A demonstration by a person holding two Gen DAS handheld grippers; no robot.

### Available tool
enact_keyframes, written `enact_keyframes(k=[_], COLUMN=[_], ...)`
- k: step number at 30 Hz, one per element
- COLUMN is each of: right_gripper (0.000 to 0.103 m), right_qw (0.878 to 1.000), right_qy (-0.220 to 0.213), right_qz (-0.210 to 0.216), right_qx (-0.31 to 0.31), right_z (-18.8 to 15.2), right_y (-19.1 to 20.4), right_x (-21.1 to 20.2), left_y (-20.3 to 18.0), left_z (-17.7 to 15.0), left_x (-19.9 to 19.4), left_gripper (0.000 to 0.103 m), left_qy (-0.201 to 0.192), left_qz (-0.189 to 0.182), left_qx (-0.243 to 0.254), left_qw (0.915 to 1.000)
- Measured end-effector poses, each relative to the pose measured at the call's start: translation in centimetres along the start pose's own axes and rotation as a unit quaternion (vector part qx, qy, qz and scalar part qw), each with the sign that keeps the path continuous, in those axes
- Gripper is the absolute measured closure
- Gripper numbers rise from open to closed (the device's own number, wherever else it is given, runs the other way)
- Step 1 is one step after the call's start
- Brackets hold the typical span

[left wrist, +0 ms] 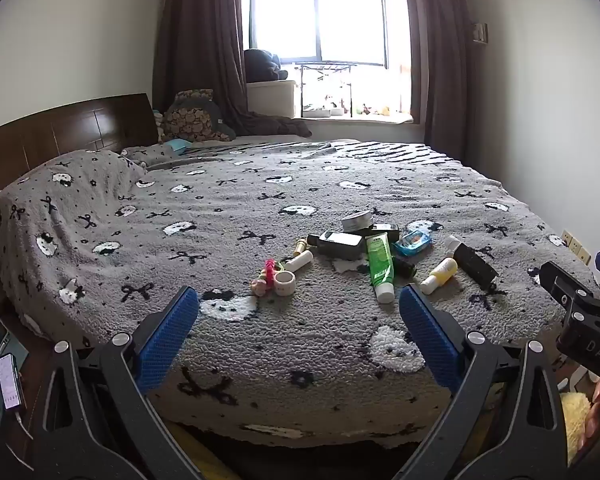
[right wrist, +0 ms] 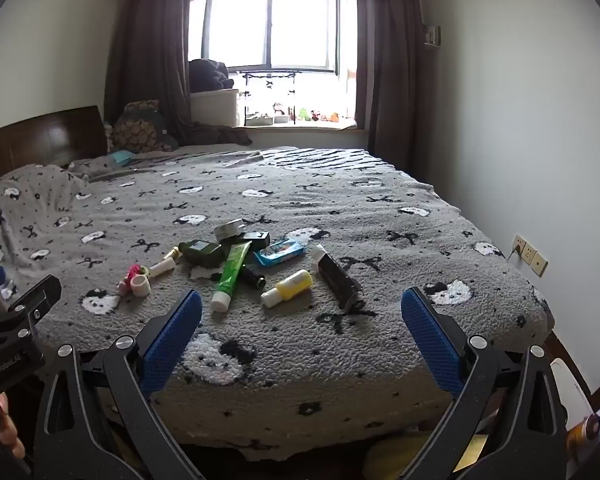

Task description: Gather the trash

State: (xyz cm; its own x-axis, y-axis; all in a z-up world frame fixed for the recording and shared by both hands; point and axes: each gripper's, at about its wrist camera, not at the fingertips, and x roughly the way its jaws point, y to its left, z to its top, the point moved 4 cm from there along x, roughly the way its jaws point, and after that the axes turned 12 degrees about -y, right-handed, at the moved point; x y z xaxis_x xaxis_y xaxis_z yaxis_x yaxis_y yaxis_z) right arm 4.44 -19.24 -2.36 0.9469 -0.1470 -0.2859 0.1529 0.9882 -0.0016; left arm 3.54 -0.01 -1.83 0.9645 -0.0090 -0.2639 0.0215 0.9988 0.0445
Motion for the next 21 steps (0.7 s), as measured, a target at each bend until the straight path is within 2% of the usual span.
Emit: enact_keyframes(k=[21], right_gripper=[0.003], right_qw=[1.0], right_qy=[-0.01], right_qz=[0.003], right_qx=[-0.003], right_z=[0.29], right_y=[0.14], right_x=[-0.43], left_y=[-0.12], left_z=[0.27], left_x=[-0.33], left_gripper=[0.008], left_qy=[-0.001], left_qz=[-0.006], left_qx=[-0.002], left_qw=[1.0])
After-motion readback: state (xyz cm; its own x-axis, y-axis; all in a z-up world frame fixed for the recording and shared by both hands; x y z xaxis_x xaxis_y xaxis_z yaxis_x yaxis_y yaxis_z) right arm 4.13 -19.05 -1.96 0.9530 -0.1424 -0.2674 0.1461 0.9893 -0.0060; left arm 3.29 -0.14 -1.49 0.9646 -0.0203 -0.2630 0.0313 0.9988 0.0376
